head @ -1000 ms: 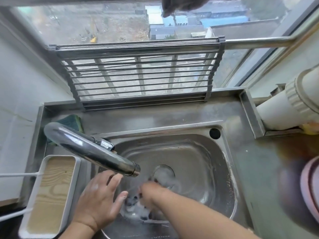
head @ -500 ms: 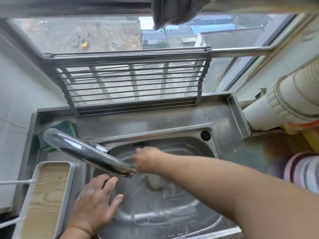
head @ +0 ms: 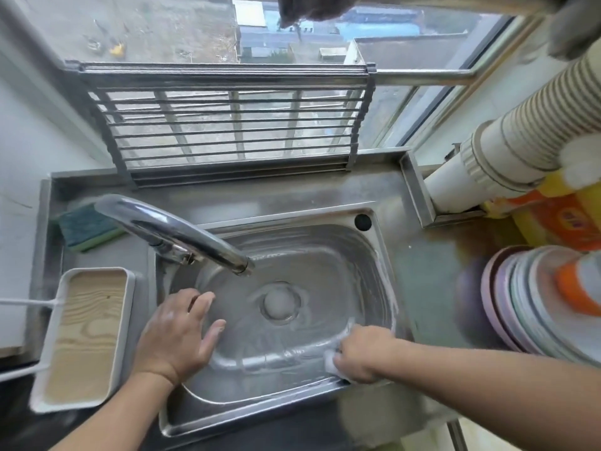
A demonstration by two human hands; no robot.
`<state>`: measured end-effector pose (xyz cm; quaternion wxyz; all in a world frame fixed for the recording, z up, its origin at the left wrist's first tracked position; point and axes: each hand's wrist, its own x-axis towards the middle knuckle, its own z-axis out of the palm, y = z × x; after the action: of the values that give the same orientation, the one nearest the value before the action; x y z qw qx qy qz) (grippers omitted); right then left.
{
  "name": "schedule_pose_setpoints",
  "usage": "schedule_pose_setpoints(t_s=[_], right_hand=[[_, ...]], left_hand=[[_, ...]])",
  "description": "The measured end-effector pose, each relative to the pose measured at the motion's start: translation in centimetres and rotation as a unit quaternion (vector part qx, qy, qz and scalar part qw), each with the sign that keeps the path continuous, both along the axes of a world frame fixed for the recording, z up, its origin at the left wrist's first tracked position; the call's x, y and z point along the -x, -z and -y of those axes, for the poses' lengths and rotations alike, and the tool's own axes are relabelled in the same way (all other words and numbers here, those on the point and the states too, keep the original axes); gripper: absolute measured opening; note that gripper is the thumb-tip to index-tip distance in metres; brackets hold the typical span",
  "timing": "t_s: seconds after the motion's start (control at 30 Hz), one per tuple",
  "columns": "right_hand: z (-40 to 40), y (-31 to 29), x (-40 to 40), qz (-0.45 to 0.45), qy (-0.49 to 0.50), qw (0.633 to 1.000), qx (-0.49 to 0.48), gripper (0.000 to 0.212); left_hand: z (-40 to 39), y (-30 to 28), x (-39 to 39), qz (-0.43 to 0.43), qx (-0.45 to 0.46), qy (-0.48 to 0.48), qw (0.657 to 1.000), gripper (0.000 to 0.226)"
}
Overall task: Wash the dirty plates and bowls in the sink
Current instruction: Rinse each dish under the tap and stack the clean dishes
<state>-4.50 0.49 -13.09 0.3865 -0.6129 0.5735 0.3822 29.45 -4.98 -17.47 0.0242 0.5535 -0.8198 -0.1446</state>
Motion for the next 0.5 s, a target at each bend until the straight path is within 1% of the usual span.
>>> schedule_pose_setpoints(t_s=[0.07,0.1,0.17,0.23,0.3,0.37,0.4,0.47,0.5], right_hand=[[-0.4,0.3,-3.3,0.070,0.063,0.996,-0.008,0.062],[-0.4,0.7,-5.4,0.097,0.069,0.993,-0.011,0.061],[-0.7,1.8,-10.1,0.139,0.055,0.989,-0.004,0.062],[-1.0,2.2,-14.2,0.172,0.045,0.984,0.009,0.069],[-1.0,1.9,-15.6,0.205,0.042,0.978,0.016,0.066],[-1.5,0.8,-13.9,0.239,0.031,0.970,0.014,0.053],[-1.8,0.0,-11.8,0.243,0.013,0.970,0.025,0.048],[-2.5,-0.6,-6.1,0.242,-0.056,0.967,0.063,0.040],[-2.6,-0.8,-2.4,0.224,-0.101,0.967,0.075,0.037]], left_hand=[[0.1,-0.1,0.0,0.003,-0.010,-0.002,1.000,0.054],[0.0,-0.1,0.0,0.005,-0.012,-0.002,1.000,0.054],[0.1,-0.2,0.0,0.006,-0.009,-0.009,1.000,0.055],[0.0,0.0,0.1,0.009,0.001,-0.012,1.000,0.055],[0.0,0.1,0.3,0.012,0.005,-0.007,1.000,0.055],[-0.1,0.2,0.1,0.013,0.004,-0.002,1.000,0.056],[0.1,0.3,0.2,0.009,0.010,0.000,1.000,0.056],[0.1,0.2,0.0,0.011,0.010,-0.010,1.000,0.056],[0.0,-0.1,0.1,0.015,0.002,-0.013,1.000,0.056]])
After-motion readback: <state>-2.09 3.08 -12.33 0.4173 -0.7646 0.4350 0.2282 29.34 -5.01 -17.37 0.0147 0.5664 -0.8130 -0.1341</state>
